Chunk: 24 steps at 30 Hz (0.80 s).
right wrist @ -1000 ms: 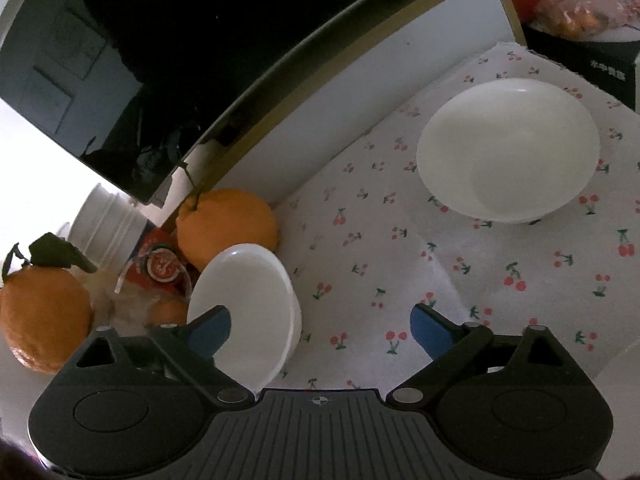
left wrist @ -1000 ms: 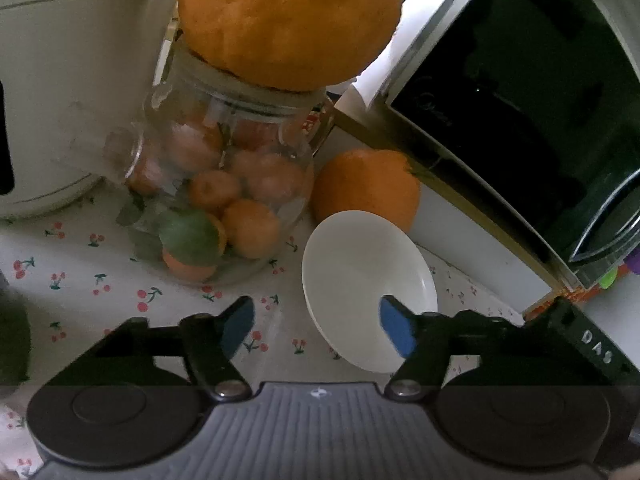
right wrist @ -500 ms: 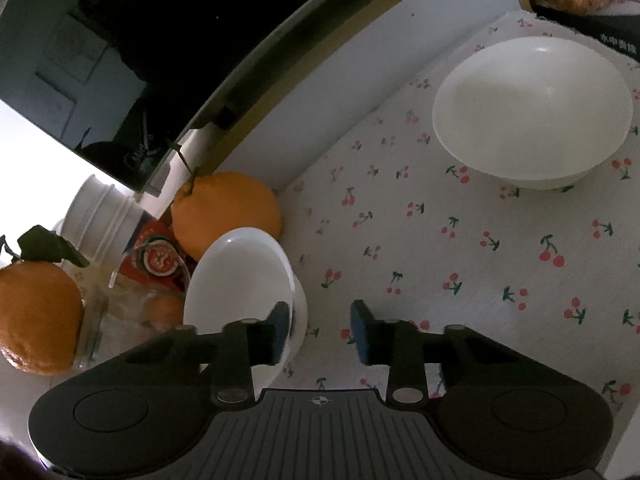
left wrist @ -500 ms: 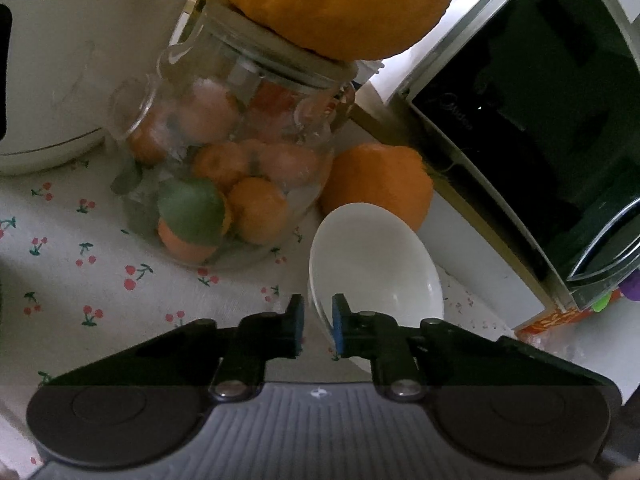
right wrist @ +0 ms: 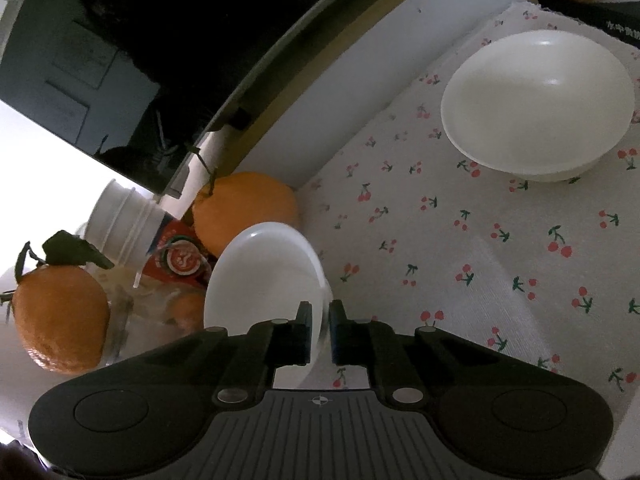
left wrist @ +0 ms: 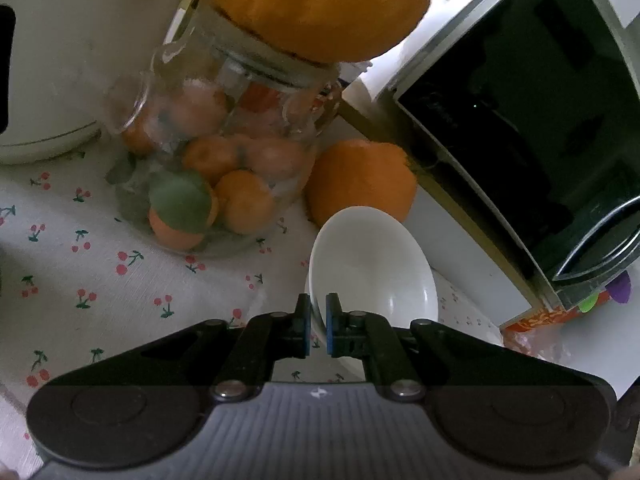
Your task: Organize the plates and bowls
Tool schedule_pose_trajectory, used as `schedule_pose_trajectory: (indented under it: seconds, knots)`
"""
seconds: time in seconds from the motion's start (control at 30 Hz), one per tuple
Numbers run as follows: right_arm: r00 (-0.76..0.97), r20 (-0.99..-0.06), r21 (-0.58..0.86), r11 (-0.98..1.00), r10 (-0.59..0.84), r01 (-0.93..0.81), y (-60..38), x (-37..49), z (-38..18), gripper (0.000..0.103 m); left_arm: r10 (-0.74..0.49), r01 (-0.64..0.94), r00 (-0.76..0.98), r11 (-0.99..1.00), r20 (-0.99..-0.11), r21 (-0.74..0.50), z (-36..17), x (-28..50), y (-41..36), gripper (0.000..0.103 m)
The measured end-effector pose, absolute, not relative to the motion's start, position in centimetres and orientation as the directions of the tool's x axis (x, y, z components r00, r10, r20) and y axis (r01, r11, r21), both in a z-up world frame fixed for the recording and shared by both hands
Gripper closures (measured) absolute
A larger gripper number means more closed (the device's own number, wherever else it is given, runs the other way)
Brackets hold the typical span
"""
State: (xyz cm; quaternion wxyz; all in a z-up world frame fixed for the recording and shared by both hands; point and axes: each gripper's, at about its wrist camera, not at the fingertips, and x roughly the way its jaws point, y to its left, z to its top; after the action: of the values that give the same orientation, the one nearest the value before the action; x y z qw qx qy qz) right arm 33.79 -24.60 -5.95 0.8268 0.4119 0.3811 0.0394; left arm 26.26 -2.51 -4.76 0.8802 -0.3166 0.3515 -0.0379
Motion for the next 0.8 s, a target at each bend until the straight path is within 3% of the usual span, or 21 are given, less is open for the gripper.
schedule_pose_trajectory:
  seconds: [0.8]
  knots:
    - [0.663, -0.657, 0.677, 0.667, 0.359, 0.310, -27.2, 27.8, -0.9, 0.093, -0.329, -0.098, 0.707, 0.831, -0.626, -0.548, 0.3, 20.3, -5.3, 0.097]
